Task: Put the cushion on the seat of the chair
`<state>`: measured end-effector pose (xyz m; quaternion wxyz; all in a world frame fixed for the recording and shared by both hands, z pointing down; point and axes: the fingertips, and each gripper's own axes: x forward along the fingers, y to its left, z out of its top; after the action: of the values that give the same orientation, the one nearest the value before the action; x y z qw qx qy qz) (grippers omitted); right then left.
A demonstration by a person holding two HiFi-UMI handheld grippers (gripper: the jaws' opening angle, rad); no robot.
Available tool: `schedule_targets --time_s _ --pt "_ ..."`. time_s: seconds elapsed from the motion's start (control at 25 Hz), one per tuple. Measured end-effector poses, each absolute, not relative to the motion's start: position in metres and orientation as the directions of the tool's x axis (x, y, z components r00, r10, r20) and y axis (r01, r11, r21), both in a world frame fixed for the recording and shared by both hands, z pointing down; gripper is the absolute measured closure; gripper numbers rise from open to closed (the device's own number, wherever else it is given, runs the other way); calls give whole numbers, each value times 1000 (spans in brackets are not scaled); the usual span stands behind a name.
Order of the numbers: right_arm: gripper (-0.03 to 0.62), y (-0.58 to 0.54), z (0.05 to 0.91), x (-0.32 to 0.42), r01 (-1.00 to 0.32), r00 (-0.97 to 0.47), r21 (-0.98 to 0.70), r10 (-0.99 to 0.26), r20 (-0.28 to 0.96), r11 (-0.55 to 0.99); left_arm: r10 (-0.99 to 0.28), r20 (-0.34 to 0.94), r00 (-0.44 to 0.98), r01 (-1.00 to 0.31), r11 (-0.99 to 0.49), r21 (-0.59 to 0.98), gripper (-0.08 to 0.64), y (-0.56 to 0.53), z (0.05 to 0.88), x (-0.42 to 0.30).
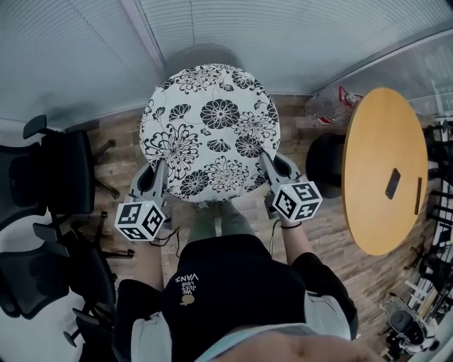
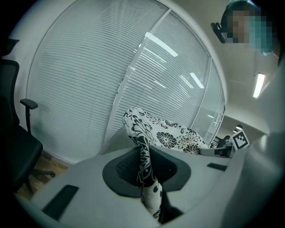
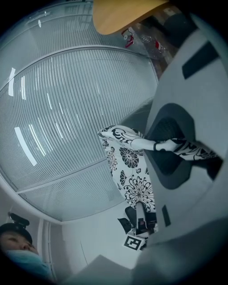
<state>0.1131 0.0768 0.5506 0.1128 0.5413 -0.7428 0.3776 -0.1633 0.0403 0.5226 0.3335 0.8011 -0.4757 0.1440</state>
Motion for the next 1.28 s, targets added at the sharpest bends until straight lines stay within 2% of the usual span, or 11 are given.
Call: schedule_targets --time_s 1.28 --pt "549 72 549 109 -892 -401 -430 -686 607 141 -638 580 506 -858 -310 409 501 41 528 -159"
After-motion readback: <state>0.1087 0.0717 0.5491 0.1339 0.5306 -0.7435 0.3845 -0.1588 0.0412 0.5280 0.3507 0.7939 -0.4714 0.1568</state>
